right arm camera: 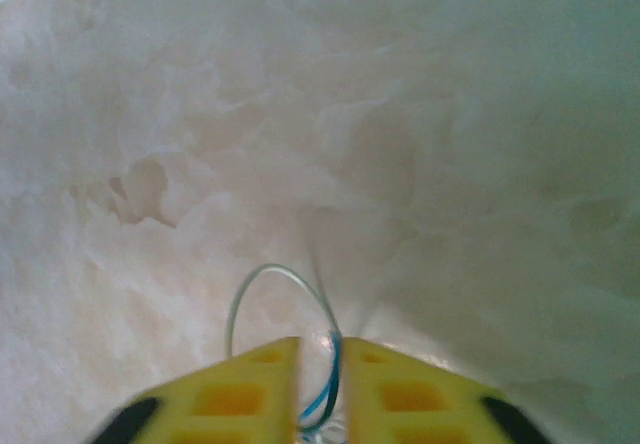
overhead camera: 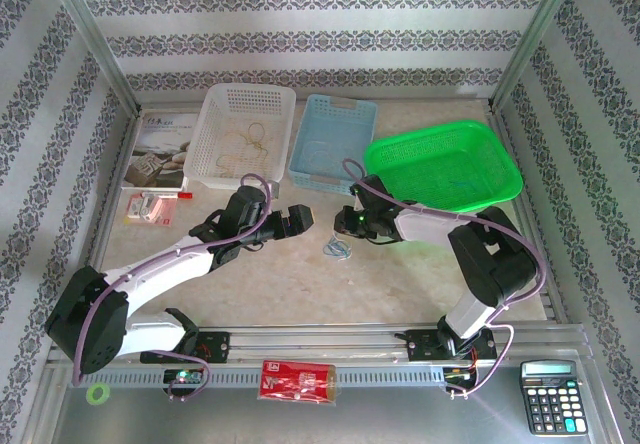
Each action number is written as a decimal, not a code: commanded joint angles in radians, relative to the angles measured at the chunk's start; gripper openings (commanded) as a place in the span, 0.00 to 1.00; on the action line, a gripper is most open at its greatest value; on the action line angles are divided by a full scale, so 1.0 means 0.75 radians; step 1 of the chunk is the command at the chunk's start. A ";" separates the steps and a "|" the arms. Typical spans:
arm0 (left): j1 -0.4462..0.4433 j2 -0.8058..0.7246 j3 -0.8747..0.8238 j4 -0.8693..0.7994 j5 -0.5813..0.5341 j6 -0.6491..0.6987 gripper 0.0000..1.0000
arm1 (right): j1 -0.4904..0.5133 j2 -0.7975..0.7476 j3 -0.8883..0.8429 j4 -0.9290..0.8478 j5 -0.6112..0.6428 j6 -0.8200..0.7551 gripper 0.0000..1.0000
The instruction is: Untangle the cables
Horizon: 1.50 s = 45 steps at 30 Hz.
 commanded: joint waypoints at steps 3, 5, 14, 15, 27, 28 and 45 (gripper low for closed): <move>-0.023 -0.024 0.008 0.048 -0.017 -0.016 1.00 | -0.017 -0.054 -0.028 0.066 -0.060 0.012 0.00; -0.025 -0.022 0.009 0.052 -0.015 -0.017 1.00 | -0.017 -0.102 -0.047 0.095 -0.092 -0.003 0.00; -0.024 0.054 0.007 0.206 0.047 -0.101 1.00 | -0.015 -0.325 -0.137 0.155 -0.198 -0.058 0.00; -0.026 0.065 0.005 0.226 0.053 -0.110 1.00 | -0.014 -0.340 -0.143 0.160 -0.202 -0.055 0.00; -0.051 0.209 0.023 0.417 0.106 -0.179 0.76 | 0.005 -0.393 -0.185 0.215 -0.207 0.008 0.00; -0.054 0.223 0.016 0.444 0.110 -0.192 0.74 | 0.006 -0.389 -0.190 0.225 -0.211 0.013 0.00; -0.129 0.432 0.032 0.625 0.118 -0.260 0.51 | 0.026 -0.351 -0.226 0.288 -0.204 0.045 0.00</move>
